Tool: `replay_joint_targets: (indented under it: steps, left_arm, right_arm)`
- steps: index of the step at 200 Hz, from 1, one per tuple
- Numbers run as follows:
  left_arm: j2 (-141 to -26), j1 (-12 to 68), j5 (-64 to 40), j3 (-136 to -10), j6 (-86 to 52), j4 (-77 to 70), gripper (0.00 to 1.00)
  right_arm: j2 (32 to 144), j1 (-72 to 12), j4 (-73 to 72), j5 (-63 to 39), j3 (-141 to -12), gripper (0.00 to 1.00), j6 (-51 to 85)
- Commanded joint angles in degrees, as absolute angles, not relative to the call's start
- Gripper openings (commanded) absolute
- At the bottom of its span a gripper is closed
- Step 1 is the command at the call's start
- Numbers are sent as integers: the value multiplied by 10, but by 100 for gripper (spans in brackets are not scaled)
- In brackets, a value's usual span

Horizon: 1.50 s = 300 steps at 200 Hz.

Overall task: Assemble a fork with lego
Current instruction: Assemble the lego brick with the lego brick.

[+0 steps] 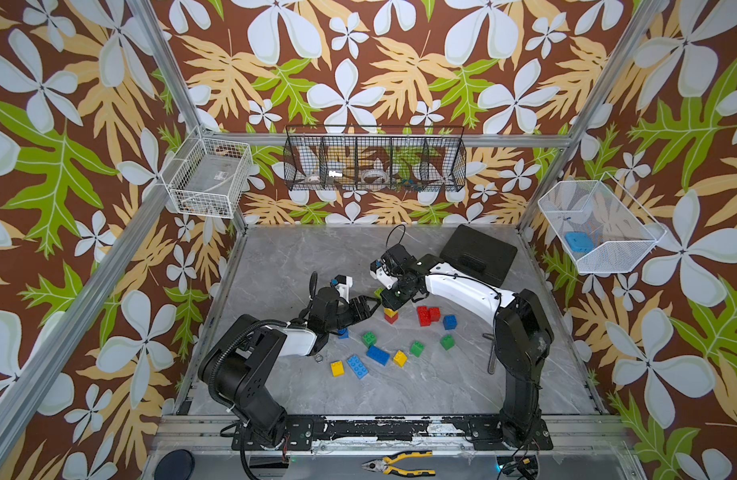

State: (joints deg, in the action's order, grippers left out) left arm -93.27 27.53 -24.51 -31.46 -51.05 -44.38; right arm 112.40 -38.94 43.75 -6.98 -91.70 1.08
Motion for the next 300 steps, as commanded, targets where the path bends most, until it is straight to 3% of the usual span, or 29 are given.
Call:
replay_joint_targets:
  steps: [1, 152, 239, 300]
  left_arm:
    - [-933, 277, -248, -315, -507, -444, 69]
    - [-934, 277, -256, -347, -507, -439, 69]
    - [-972, 278, -268, -397, -499, -410, 65]
    - [-985, 280, -276, -410, -491, -395, 60]
  right_arm:
    - [1133, -390, 495, -53, -906, 21, 19]
    - [1111, -395, 499, -31, -880, 21, 8]
    - [1127, -397, 520, -72, -891, 21, 55]
    - [1133, -398, 529, -40, -892, 21, 34]
